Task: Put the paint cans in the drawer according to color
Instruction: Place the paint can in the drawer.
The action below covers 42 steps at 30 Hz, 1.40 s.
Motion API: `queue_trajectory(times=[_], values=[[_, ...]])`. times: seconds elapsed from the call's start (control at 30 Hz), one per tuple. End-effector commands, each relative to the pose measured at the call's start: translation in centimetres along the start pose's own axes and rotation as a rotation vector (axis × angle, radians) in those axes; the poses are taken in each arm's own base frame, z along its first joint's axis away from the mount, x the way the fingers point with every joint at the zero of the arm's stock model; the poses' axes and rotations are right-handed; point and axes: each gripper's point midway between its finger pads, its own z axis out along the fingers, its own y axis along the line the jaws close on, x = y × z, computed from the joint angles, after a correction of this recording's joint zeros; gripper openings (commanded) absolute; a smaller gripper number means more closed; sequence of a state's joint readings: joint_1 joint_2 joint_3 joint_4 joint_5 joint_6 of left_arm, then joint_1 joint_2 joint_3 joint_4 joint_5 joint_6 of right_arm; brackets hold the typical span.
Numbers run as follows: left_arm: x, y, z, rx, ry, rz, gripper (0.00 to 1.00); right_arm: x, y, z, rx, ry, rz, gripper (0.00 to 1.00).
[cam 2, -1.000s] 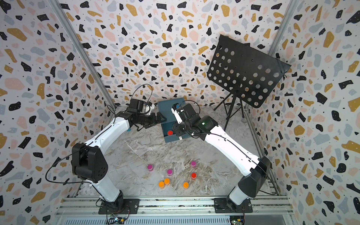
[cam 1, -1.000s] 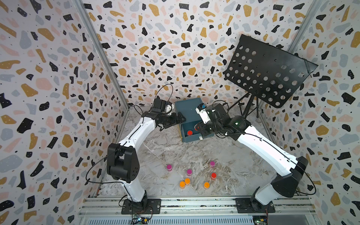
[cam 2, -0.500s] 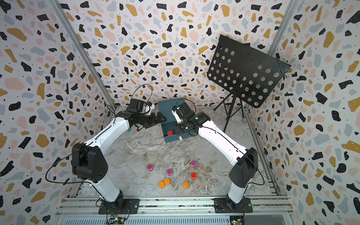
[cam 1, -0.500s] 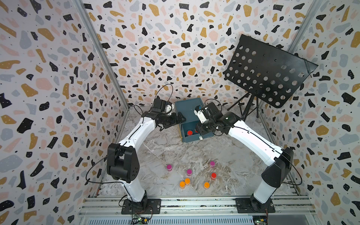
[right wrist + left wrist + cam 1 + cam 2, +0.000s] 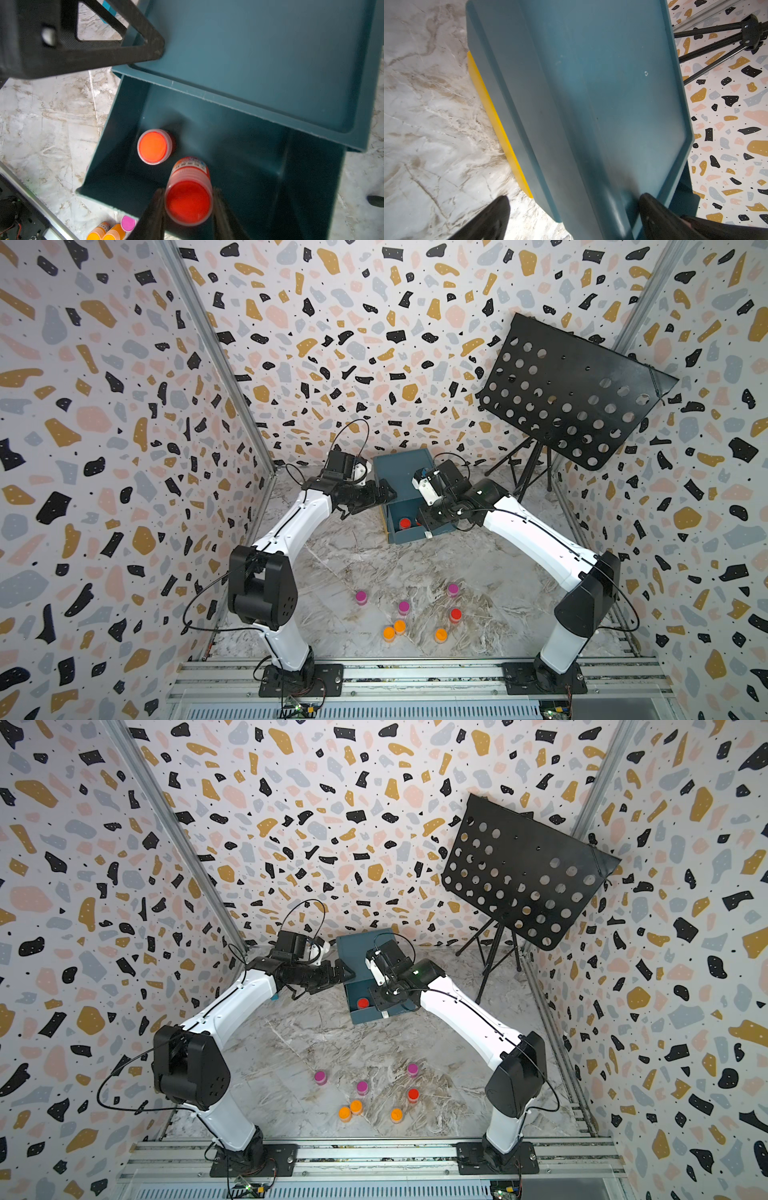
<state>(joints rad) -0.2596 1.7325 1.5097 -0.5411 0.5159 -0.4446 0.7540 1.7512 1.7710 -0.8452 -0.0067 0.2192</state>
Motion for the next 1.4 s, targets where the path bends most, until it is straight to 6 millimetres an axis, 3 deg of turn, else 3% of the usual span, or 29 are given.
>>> queue_trajectory(times=[0.0,0.23,0.37,0.47,0.57,0.77,0.97,1.07,1.17,1.37], values=[[1.4,0.6,0.1,-0.028,0.04,-0.002,1.0,-0.6,-0.1,-0.8,0.01,-0.01,-0.01,0.18],[1.5,0.7,0.1,-0.028,0.041,-0.003,1.0,0.0,0.6,0.0,-0.034,0.02,-0.012,0.2],[1.5,0.6,0.2,-0.025,0.043,-0.005,1.0,0.3,0.6,0.4,-0.035,0.031,-0.01,0.29],[1.5,0.7,0.2,-0.027,0.043,-0.005,1.0,0.5,0.6,0.4,-0.034,0.034,-0.008,0.45],[1.5,0.7,0.3,-0.027,0.045,-0.006,1.0,0.4,0.6,0.1,-0.038,0.028,-0.007,0.53],[1.5,0.8,0.4,-0.031,0.047,-0.006,1.0,-0.6,1.2,-2.3,-0.074,-0.038,-0.005,0.61],[1.5,0.9,0.3,-0.037,0.045,-0.002,1.0,-1.4,1.3,-7.2,-0.092,-0.197,-0.007,0.62],[1.5,0.8,0.2,-0.032,0.045,-0.004,1.0,-0.6,0.7,-9.5,-0.073,-0.278,-0.006,0.63],[1.5,0.6,0.1,-0.025,0.045,-0.002,1.0,1.6,-0.5,-11.0,-0.031,-0.31,0.007,0.65],[1.3,0.1,-0.4,-0.015,0.034,0.003,1.0,7.6,-2.7,-10.4,0.045,-0.235,0.093,0.66]])
